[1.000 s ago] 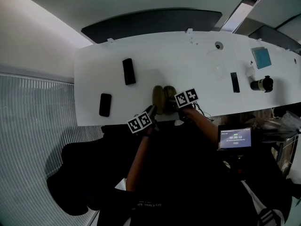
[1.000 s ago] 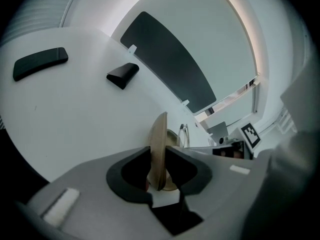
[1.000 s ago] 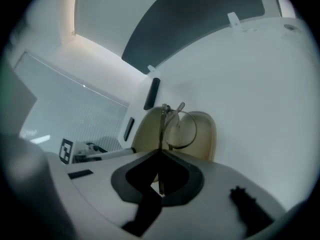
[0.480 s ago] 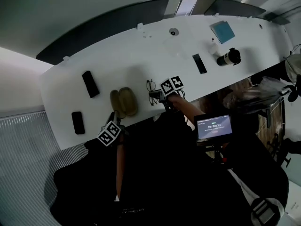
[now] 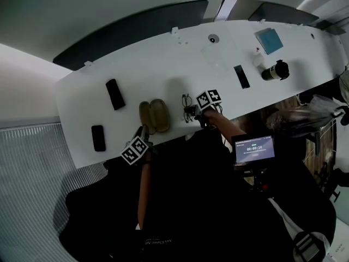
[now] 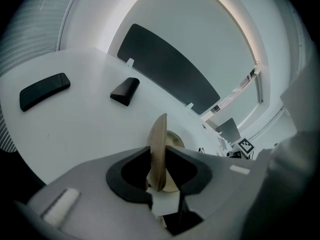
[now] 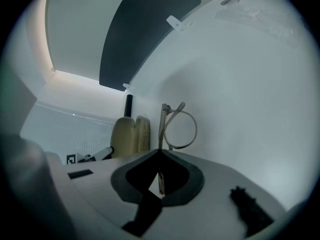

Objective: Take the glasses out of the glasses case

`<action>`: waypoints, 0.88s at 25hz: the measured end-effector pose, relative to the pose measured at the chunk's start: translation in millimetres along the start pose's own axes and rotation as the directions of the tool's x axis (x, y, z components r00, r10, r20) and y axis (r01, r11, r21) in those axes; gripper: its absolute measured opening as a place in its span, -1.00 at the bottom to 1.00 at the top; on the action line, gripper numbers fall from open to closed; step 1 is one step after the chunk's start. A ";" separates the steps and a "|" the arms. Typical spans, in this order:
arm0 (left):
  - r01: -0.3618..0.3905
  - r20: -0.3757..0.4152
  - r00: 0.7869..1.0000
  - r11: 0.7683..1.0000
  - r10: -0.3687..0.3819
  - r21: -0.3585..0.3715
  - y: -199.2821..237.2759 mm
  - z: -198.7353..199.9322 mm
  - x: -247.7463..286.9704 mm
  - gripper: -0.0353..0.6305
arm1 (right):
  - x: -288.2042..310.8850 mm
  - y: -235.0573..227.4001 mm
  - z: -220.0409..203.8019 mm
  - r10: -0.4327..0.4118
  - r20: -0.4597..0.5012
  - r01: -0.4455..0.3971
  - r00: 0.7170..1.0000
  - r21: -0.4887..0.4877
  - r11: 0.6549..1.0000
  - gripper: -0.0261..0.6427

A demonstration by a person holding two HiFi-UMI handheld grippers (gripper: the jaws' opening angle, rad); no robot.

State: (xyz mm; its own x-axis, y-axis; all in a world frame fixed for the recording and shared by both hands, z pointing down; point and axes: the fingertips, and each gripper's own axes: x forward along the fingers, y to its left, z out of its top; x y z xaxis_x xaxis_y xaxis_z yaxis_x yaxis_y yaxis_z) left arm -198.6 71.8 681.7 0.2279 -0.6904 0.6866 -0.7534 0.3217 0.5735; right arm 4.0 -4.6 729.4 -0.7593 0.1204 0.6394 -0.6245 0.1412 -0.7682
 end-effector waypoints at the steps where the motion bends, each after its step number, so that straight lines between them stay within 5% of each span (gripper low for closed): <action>1: 0.001 0.000 1.000 1.000 -0.001 -0.003 0.2 0.2 0.2 -0.59 | 1.1 -0.6 -0.3 0.000 -0.003 0.000 1.000 0.002 1.000 -0.87; 11: 0.020 -0.002 1.000 1.000 -0.020 -0.005 -4.1 1.8 4.4 -0.58 | 18.2 -5.8 1.7 -0.014 -0.031 0.014 0.999 0.017 1.000 -0.87; 22: 0.158 0.000 0.987 0.987 -0.158 0.008 -22.8 0.9 -3.6 -0.40 | 25.0 0.4 3.4 -0.043 -0.007 0.043 0.999 -0.026 0.999 -0.86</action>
State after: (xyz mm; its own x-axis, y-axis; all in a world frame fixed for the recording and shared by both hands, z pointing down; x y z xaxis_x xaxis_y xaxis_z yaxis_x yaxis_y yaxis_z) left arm -182.8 66.3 665.7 0.3447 -0.7324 0.5872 -0.7127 0.2030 0.6715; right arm -15.8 -4.8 745.0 -0.7302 0.1209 0.6724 -0.6518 0.1715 -0.7387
